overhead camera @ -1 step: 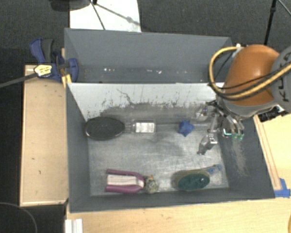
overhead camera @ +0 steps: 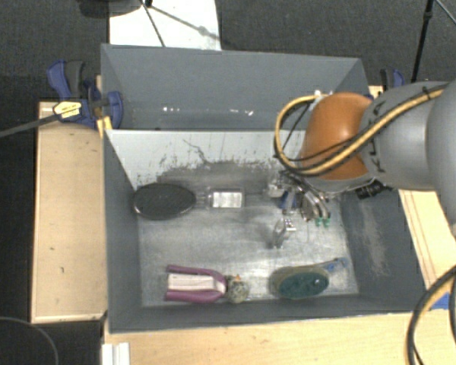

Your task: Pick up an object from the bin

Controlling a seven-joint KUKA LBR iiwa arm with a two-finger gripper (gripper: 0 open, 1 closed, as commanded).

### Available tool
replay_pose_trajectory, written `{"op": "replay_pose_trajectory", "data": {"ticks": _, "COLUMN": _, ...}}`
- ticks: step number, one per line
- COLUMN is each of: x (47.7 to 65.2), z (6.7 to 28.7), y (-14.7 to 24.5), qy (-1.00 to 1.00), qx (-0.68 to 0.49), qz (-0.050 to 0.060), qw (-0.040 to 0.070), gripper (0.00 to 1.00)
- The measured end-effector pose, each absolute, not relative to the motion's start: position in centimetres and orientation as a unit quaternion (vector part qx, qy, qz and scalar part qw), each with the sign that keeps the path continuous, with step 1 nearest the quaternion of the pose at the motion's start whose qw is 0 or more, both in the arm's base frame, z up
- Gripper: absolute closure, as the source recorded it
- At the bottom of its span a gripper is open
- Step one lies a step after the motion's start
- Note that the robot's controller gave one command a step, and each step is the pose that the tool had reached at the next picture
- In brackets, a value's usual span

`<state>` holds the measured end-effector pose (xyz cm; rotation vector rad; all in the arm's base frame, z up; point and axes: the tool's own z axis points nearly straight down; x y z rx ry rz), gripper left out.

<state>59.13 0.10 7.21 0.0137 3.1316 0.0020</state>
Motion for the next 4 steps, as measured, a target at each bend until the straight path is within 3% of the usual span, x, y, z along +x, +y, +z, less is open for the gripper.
{"op": "replay_pose_trajectory", "data": {"ticks": 1, "x": 58.8, "z": 9.7, "y": -5.3, "qy": 1.000, "qx": 0.025, "qz": -0.001, "qw": 0.004, "gripper": 0.00}}
{"op": "replay_pose_trajectory", "data": {"ticks": 2, "x": 59.3, "z": 7.2, "y": -10.0, "qy": 1.000, "qx": -0.007, "qz": 0.000, "qw": 0.006, "gripper": 0.00}}
{"op": "replay_pose_trajectory", "data": {"ticks": 3, "x": 59.5, "z": 7.5, "y": -9.8, "qy": 1.000, "qx": -0.008, "qz": -0.001, "qw": 0.008, "gripper": 1.00}}
{"op": "replay_pose_trajectory", "data": {"ticks": 4, "x": 58.5, "z": 24.5, "y": -8.7, "qy": 0.998, "qx": -0.068, "qz": -0.001, "qw": 0.006, "gripper": 1.00}}
